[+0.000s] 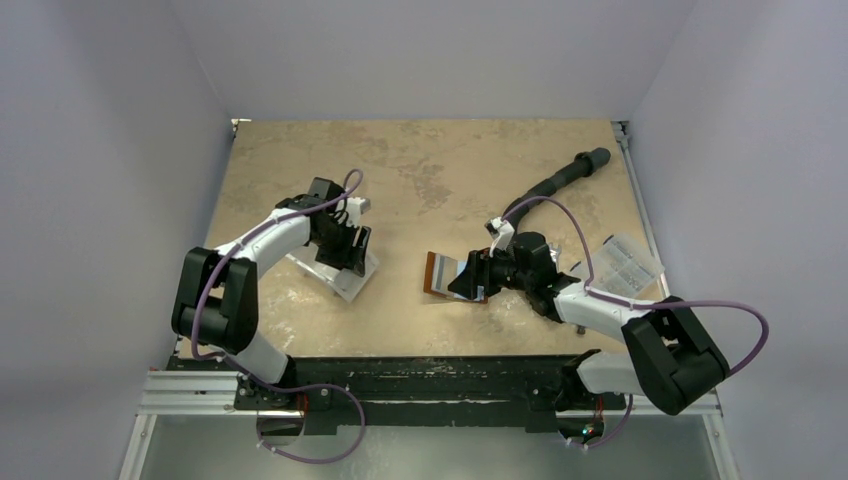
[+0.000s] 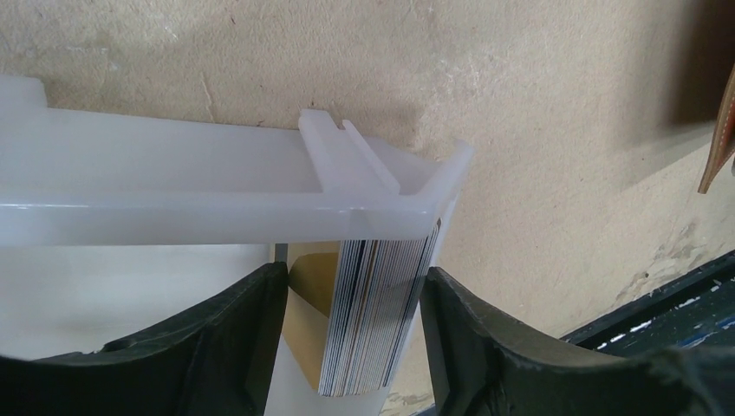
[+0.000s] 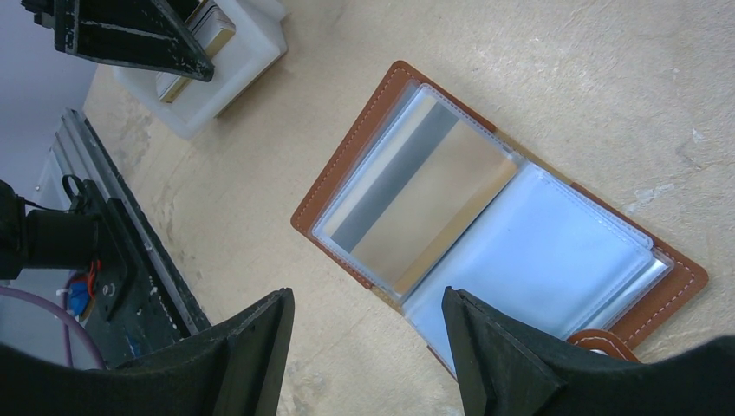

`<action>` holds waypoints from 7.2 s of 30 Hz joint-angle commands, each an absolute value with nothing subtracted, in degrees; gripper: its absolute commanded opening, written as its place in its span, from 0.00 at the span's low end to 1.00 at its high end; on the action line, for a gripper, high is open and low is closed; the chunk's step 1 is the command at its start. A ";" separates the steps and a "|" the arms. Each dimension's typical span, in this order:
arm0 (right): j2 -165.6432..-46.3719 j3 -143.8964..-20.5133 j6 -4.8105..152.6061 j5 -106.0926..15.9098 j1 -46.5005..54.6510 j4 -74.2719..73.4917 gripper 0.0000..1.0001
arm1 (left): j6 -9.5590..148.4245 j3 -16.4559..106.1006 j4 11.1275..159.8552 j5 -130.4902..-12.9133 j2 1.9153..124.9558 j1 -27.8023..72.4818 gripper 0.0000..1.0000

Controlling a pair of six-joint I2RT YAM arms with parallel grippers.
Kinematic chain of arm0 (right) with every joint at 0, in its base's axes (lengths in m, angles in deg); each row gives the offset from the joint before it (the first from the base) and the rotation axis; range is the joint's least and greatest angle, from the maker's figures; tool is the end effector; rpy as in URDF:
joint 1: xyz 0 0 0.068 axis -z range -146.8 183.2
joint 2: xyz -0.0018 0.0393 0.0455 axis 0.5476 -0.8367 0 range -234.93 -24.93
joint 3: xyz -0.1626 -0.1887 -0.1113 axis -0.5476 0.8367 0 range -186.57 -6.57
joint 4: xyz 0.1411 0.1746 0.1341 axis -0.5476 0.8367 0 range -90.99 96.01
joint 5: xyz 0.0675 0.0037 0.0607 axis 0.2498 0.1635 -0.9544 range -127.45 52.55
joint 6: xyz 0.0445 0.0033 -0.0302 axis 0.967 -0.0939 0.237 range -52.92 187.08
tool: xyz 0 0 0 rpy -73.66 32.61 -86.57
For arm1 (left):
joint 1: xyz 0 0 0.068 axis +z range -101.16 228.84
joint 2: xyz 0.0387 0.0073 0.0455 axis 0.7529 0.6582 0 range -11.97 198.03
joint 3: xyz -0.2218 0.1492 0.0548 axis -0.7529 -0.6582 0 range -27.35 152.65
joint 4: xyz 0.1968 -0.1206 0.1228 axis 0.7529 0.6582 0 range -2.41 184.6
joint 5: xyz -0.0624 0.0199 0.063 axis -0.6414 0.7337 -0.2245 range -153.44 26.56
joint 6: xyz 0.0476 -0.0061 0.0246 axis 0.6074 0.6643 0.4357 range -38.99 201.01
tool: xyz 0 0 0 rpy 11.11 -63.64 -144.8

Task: Put the credit cards into the card holder
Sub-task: Pick up the credit card from the storage box, then insert the credit card into the card holder.

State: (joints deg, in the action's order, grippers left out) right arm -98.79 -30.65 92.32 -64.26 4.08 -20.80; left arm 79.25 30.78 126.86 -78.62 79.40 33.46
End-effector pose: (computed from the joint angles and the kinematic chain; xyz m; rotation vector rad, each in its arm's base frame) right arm 0.2038 0.1319 0.1659 -0.3757 2.1797 1.0427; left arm 0.2835 -0.0876 0.1900 0.3955 2.8202 -0.4404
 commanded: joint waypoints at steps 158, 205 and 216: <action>-83.52 -35.22 100.21 -58.93 5.77 -4.02 0.00 | 37.28 19.50 74.25 -83.08 79.89 3.71 0.30; -115.81 -33.44 109.49 -77.80 17.82 -26.44 0.00 | 39.68 13.04 71.74 -77.68 84.97 3.66 0.02; -121.23 -36.78 112.86 -78.38 17.83 -32.97 0.00 | 39.22 11.70 70.46 -78.39 84.50 3.67 0.02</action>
State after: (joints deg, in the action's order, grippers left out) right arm -119.03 -34.60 111.22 -78.55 17.59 -27.71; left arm 39.58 12.47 72.02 -77.99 84.56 3.80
